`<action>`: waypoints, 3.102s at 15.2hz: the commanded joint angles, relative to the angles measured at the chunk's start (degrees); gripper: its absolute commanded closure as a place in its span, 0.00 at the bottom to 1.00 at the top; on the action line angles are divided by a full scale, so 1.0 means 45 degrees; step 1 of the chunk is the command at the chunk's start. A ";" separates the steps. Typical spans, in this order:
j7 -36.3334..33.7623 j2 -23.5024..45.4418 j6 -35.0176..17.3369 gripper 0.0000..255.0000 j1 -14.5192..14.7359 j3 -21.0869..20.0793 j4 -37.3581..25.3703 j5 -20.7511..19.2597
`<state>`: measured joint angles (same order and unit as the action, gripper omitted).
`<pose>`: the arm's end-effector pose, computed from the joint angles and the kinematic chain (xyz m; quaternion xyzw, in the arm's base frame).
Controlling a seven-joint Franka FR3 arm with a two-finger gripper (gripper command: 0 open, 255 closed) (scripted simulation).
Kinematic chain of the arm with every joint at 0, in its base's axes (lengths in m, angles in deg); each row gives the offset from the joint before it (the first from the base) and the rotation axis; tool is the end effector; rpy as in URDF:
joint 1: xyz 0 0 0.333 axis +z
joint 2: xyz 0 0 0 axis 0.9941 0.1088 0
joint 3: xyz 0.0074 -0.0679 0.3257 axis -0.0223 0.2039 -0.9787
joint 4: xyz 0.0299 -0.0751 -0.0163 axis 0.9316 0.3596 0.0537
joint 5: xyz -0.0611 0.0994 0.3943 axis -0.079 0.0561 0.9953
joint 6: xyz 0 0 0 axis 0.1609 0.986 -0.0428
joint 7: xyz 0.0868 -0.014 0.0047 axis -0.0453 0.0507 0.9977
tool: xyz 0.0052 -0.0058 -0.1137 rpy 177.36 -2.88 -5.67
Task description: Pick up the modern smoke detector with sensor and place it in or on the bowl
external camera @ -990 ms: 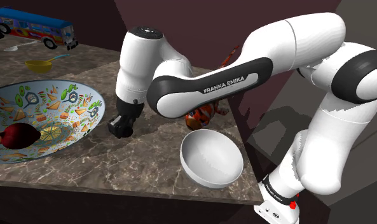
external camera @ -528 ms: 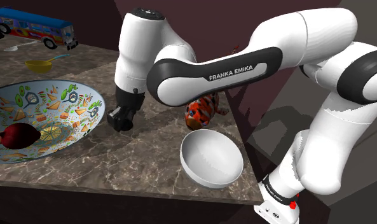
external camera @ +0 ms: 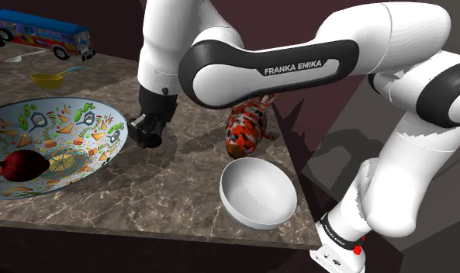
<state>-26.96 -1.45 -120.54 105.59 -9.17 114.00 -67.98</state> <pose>0.4712 0.4539 0.5106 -0.9710 -0.2161 -0.0967 0.0325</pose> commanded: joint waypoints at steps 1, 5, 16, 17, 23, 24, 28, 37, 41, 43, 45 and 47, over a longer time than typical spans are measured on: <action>0.0056 -0.0067 0.0323 1.00 -0.0009 -0.0009 -0.0259 0.0054; 0.0118 -0.0108 0.0991 1.00 0.0008 -0.0029 -0.0892 0.0104; 0.0326 -0.1218 0.2067 1.00 -0.0110 -0.0104 -0.0968 0.0626; 0.0405 -0.1797 0.1935 1.00 -0.0176 -0.0106 -0.0315 0.0885; 0.0927 -0.5119 0.1604 1.00 -0.0137 0.0102 0.3040 0.2351; 0.1003 -0.5652 0.1619 1.00 -0.0069 0.0162 0.3523 0.2565; 0.1225 -0.7741 0.1863 1.00 0.0330 0.0433 0.5274 0.3305; 0.1202 -1.2063 0.3093 1.00 0.1507 0.0879 0.8321 0.4377; 0.1210 -1.2160 0.2454 1.00 0.1578 0.0762 0.9056 0.4493; 0.1213 -1.2192 0.2130 1.00 0.1613 0.0698 0.9412 0.4554; 0.1215 -1.2211 0.1801 1.00 0.1647 0.0631 0.9760 0.4616; 0.1216 -1.2219 0.1468 1.00 0.1681 0.0561 1.0100 0.4680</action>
<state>-21.43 -56.63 -113.05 113.12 -6.39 158.79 -47.06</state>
